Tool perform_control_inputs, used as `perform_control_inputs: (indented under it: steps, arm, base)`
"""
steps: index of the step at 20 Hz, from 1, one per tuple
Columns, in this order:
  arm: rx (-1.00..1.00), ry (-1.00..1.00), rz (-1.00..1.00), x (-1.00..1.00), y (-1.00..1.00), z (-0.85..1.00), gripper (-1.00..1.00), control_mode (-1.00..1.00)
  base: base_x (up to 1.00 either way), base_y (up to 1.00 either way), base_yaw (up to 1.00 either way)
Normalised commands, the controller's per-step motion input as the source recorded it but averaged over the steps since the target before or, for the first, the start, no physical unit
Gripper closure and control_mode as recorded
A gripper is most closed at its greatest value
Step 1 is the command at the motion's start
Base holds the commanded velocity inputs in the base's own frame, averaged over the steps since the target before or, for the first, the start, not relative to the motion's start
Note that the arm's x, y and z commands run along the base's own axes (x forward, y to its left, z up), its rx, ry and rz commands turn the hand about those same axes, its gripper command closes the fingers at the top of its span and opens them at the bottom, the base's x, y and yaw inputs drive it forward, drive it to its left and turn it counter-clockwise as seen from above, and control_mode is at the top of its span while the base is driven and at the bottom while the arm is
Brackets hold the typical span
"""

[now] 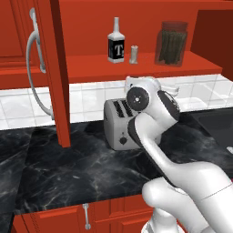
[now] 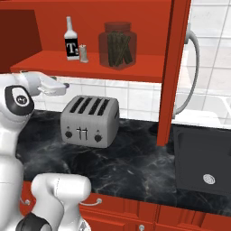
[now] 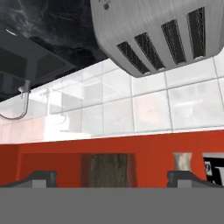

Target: Pick the candle and jar from the dining table and place them in the open cabinet. Close the cabinet after placing the objects.

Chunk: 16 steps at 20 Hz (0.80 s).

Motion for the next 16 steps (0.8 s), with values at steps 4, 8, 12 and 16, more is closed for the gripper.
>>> perform_control_inputs:
  steps: [4, 8, 12, 16]
  arm:
    - [-0.13, -0.15, 0.0, -0.36, 0.0, -0.12, -1.0, -1.0]
    - [-0.11, -0.13, 0.0, -0.42, 0.0, -0.17, -1.0, -1.0]
    - [-0.12, -0.15, 0.0, -0.18, 0.0, -0.16, -1.0, -1.0]
    - [-0.11, -0.09, 0.0, -0.11, 0.0, -0.13, -1.0, -1.0]
  base:
    - [0.0, 0.0, 0.0]
    - [0.0, 0.0, 0.0]
    - [0.0, 0.0, 0.0]
    - [0.0, 0.0, 0.0]
